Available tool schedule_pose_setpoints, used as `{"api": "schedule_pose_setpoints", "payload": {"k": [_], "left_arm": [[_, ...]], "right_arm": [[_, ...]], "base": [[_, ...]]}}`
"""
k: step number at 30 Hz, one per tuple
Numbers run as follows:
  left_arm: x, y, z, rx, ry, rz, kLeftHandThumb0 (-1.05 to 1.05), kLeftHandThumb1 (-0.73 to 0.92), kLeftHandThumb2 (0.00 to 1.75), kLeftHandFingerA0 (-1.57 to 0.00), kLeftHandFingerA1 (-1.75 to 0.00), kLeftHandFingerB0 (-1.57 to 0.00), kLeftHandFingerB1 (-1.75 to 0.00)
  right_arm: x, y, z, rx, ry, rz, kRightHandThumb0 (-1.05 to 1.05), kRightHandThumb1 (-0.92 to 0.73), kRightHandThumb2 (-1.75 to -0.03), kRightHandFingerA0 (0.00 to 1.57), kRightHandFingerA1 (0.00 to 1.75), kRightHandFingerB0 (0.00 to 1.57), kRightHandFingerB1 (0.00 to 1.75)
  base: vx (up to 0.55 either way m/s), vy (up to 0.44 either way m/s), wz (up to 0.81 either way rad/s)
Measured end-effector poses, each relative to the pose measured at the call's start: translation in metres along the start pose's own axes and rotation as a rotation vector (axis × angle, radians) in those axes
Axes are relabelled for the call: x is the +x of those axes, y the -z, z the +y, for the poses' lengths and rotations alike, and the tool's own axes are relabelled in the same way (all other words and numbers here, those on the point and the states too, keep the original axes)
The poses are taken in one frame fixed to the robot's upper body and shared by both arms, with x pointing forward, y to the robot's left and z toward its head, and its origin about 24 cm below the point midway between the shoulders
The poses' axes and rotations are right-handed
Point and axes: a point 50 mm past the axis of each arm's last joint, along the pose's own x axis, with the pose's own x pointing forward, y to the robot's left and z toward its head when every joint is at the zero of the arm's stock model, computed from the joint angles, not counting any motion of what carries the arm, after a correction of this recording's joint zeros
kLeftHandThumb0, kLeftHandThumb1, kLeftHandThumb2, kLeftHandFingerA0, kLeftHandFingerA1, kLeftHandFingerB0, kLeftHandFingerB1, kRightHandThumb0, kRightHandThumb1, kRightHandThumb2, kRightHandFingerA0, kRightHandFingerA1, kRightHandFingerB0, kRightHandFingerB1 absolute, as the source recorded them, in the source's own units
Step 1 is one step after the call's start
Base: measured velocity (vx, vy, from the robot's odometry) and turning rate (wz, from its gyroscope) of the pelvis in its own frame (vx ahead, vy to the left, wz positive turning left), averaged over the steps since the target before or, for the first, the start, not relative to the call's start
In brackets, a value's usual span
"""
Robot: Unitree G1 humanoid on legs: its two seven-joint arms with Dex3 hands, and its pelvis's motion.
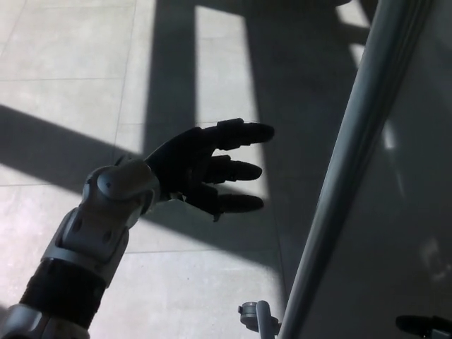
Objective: A white board is being place on the right hand side and parallel to the robot and the robot uses its left hand to grab on the leftside of the whiteboard and drag the whiteboard from the right hand side to the left hand side
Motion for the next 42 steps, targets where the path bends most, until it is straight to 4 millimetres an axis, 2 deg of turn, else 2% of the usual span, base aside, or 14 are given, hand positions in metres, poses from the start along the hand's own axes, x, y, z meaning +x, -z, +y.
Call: {"api": "schedule_pose_setpoints", "payload": {"k": [6, 7, 12, 13, 24, 25, 27, 31, 32, 34, 38, 39, 41, 42], "left_arm": [[0.011, -0.007, -0.019, -0.017, 0.074, -0.024, -0.47, 0.38, 0.62, -0.24, -0.4, -0.08, -0.31], [0.014, -0.008, -0.023, -0.018, 0.088, -0.028, -0.48, 0.39, 0.61, -0.26, -0.39, -0.11, -0.32], [0.025, -0.011, -0.041, -0.012, 0.135, -0.042, -0.55, 0.38, 0.64, -0.2, -0.41, -0.08, -0.32], [0.027, -0.012, -0.043, -0.013, 0.139, -0.045, -0.58, 0.39, 0.65, -0.2, -0.42, -0.09, -0.32], [0.046, -0.014, -0.065, 0.006, 0.156, -0.043, -0.32, 0.2, 0.82, -0.02, -0.47, 0.0, -0.49], [0.047, -0.015, -0.067, 0.008, 0.156, -0.044, -0.57, 0.37, 0.68, -0.18, -0.43, -0.06, -0.2], [0.049, -0.017, -0.07, -0.003, 0.153, -0.055, -0.54, 0.44, 0.55, -0.22, -0.35, -0.03, -0.22], [0.055, -0.024, -0.08, -0.036, 0.15, -0.086, -0.31, 0.22, 0.82, -0.01, -0.48, 0.0, -0.49], [0.055, -0.025, -0.08, -0.037, 0.15, -0.087, -0.57, 0.38, 0.7, -0.15, -0.43, -0.04, -0.18], [0.057, -0.026, -0.081, -0.05, 0.14, -0.088, -0.57, 0.38, 0.7, -0.13, -0.43, -0.04, -0.17], [0.064, -0.035, -0.081, -0.062, 0.117, -0.099, -0.56, 0.38, 0.71, -0.12, -0.44, -0.02, -0.16], [0.065, -0.037, -0.08, -0.062, 0.111, -0.1, -0.52, 0.37, 0.7, -0.13, -0.44, -0.02, -0.17], [0.067, -0.039, -0.078, -0.067, 0.093, -0.099, -0.54, 0.46, 0.54, -0.26, -0.35, -0.03, -0.24], [0.068, -0.039, -0.076, -0.074, 0.078, -0.093, -0.58, 0.39, 0.73, -0.25, -0.47, -0.04, -0.24]], "right_arm": [[0.001, -0.001, 0.001, -0.005, 0.0, -0.003, -0.51, -0.53, -0.91, 0.84, 0.74, 0.56, 0.59], [0.001, -0.001, 0.001, -0.005, 0.0, -0.003, -0.46, -0.64, -0.6, 0.91, 0.66, 0.62, 0.45], [0.004, -0.006, 0.001, -0.008, -0.005, -0.017, -0.5, -0.61, -0.6, 0.92, 0.66, 0.62, 0.45], [0.005, -0.007, 0.001, -0.008, -0.006, -0.019, -0.51, -0.51, -0.91, 0.83, 0.75, 0.55, 0.6], [0.006, -0.01, 0.003, -0.021, -0.029, -0.027, -0.51, -0.53, -0.91, 0.84, 0.74, 0.56, 0.6], [0.006, -0.01, 0.003, -0.022, -0.031, -0.027, -0.49, -0.62, -0.6, 0.92, 0.64, 0.63, 0.45], [0.006, -0.01, 0.004, -0.024, -0.034, -0.026, -0.48, -0.63, -0.6, 0.92, 0.64, 0.63, 0.44], [0.007, -0.011, 0.005, -0.026, -0.039, -0.027, -0.47, -0.63, -0.6, 0.92, 0.64, 0.63, 0.44], [0.007, -0.011, 0.005, -0.026, -0.039, -0.027, -0.55, -0.53, -0.9, 0.87, 0.74, 0.57, 0.59], [0.007, -0.011, 0.005, -0.029, -0.041, -0.027, -0.53, -0.53, -0.91, 0.88, 0.75, 0.55, 0.59], [0.009, -0.015, 0.007, -0.041, -0.052, -0.035, -0.48, -0.64, -0.6, 0.91, 0.65, 0.61, 0.44], [0.01, -0.015, 0.007, -0.043, -0.053, -0.038, -0.56, -0.54, -0.91, 0.86, 0.74, 0.56, 0.59], [0.01, -0.017, 0.007, -0.047, -0.057, -0.042, -0.53, -0.53, -0.91, 0.84, 0.74, 0.56, 0.6], [0.011, -0.017, 0.007, -0.048, -0.059, -0.044, -0.48, -0.64, -0.61, 0.91, 0.65, 0.62, 0.45]], "base": [[0.0, 0.0, 0.0], [0.0, 0.0, 0.0], [0.0, 0.0, 0.0], [0.0, 0.0, 0.0], [0.0, 0.0, 0.0], [0.0, 0.0, 0.0], [0.0, 0.0, 0.0], [0.0, 0.0, 0.0], [0.0, 0.0, 0.0], [0.0, 0.0, 0.0], [0.0, 0.0, 0.0], [0.0, 0.0, 0.0], [0.0, 0.0, 0.0], [0.0, 0.0, 0.0]]}}
